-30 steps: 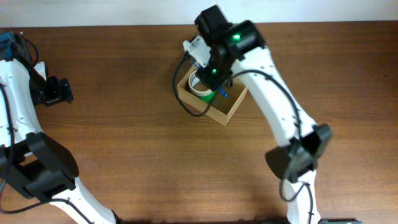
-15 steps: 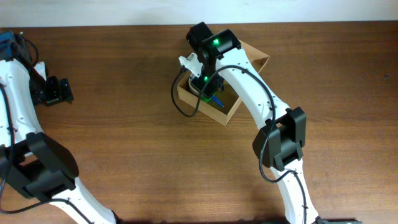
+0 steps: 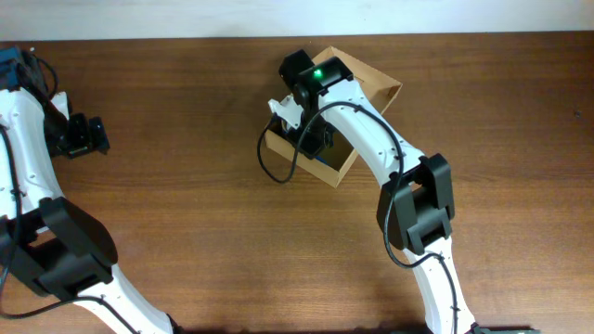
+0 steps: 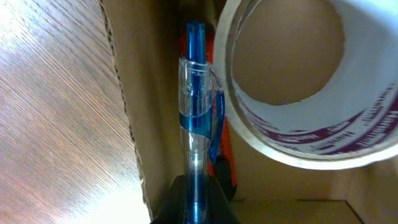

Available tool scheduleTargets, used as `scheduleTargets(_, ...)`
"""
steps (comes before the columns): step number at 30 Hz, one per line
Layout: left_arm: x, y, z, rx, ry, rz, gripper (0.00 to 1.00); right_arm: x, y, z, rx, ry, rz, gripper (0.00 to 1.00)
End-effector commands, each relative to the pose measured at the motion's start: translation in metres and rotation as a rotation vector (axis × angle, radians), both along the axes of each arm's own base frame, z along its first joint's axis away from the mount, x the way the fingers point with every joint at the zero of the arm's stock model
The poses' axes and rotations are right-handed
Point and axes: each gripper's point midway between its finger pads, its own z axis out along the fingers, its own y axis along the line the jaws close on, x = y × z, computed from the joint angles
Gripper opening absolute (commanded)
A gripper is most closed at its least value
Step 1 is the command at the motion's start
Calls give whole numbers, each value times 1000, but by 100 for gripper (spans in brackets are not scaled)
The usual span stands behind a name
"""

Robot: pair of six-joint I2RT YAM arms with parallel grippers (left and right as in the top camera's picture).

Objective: Pack container
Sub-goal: 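Release the blue pen and move the right gripper to the black marker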

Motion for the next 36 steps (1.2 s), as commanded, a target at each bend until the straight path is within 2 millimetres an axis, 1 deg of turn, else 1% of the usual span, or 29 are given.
scheduleTargets(1, -1, -1, -6, -14, 14, -14, 100, -5, 3, -8, 11, 25, 7, 4)
scheduleTargets(8, -1, -1, -6, -14, 14, -14, 100, -9, 0, -17, -1, 45, 6, 4)
scheduleTargets(12, -1, -1, -6, -14, 14, -14, 100, -9, 0, -18, -1, 43, 6, 4)
scheduleTargets(14, -1, -1, -6, -14, 14, -14, 100, -9, 0, -18, 0, 42, 6, 11)
scheduleTargets(17, -1, -1, -6, -14, 14, -14, 100, -8, 0, -18, -1, 40, 6, 29)
scheduleTargets(18, -1, -1, -6, -14, 14, -14, 100, -8, 0, -17, -3, 37, 6, 36)
scheduleTargets(19, -1, -1, -6, -14, 14, -14, 100, -6, 0, -13, 0, 25, 6, 50)
scheduleTargets(21, -1, -1, -6, -14, 14, -14, 100, -1, 2, -2, 13, 2, 5, 54)
scheduleTargets(23, -1, -1, -6, -14, 14, -14, 100, 4, 5, 17, 34, -36, 5, 54)
scheduleTargets(25, -1, -1, -6, -14, 14, -14, 100, 12, 3, 45, 34, -100, -4, 54)
scheduleTargets(27, -1, -1, -6, -14, 14, -14, 100, 20, -8, 73, -5, -181, -33, 54)
scheduleTargets(29, -1, -1, -6, -14, 14, -14, 100, 26, -22, 105, -48, -273, -78, 53)
scheduleTargets(30, -1, -1, -6, -14, 14, -14, 100, 27, -39, 139, -69, -363, -112, 53)
scheduleTargets(31, -1, -1, -6, -14, 14, -14, 100, 26, -51, 162, -72, -417, -135, 53)
scheduleTargets(32, -1, -1, -6, -14, 14, -14, 100, 26, -60, 175, -73, -446, -155, 53)
scheduleTargets(33, -1, -1, -6, -14, 14, -14, 100, 24, -73, 195, -70, -490, -188, 53)
scheduleTargets(34, -1, -1, -6, -14, 14, -14, 100, 20, -90, 216, -66, -532, -222, 53)
scheduleTargets(35, -1, -1, -6, -14, 14, -14, 100, 16, -104, 232, -57, -562, -251, 53)
scheduleTargets(36, -1, -1, -6, -14, 14, -14, 100, 11, -123, 250, -46, -599, -294, 53)
